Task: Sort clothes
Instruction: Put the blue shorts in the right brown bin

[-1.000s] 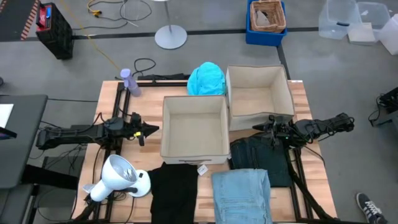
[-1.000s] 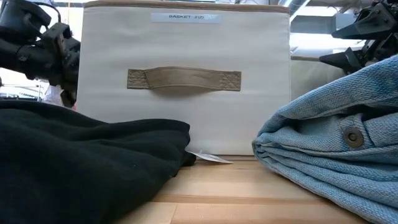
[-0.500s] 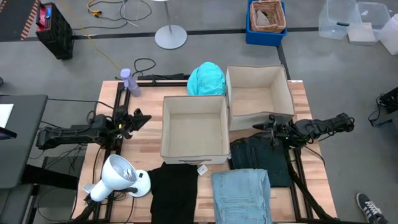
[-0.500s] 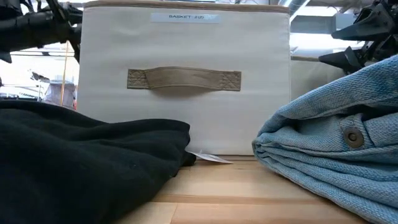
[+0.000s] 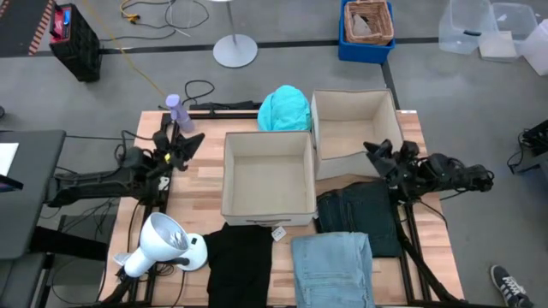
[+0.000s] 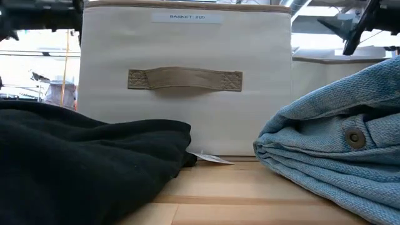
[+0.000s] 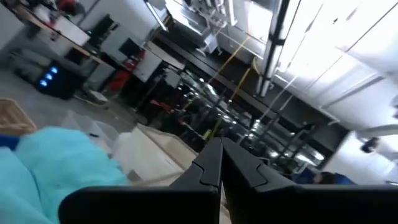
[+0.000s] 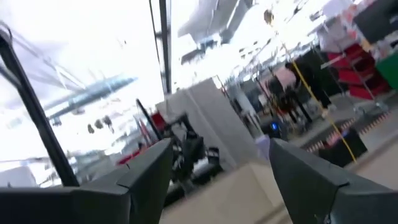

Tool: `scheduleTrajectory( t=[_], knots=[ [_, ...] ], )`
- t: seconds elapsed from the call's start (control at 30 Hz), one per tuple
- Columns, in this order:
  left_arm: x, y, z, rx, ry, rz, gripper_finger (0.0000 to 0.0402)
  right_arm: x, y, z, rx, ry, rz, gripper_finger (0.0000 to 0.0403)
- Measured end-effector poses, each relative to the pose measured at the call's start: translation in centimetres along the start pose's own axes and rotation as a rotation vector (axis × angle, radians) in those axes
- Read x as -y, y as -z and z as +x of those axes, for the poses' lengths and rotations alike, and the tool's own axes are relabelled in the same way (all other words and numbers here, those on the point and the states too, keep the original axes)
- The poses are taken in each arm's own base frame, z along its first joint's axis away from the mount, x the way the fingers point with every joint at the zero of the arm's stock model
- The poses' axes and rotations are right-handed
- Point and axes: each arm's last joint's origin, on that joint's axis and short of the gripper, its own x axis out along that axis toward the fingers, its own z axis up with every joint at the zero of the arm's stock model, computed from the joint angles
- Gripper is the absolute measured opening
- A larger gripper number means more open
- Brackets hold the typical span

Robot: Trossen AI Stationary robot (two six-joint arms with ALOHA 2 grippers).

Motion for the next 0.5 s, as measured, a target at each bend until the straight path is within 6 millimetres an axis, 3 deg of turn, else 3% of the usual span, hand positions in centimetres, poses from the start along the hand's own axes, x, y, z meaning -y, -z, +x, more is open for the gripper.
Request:
scheduleTrajectory(
  t=[0.23, 0.5],
  knots=[
    [2.4, -1.1, 4.0, -0.061, 0.024, 0.198, 0.0000, -0.1, -1.0, 0.0, 0.104, -0.006, 0.052, 0.0285],
    [6.4, -2.9, 11.3, -0.147, -0.037, 0.314, 0.0000, -0.4, -2.8, -0.3, 0.284, -0.069, 0.259, 0.0285]
  ],
)
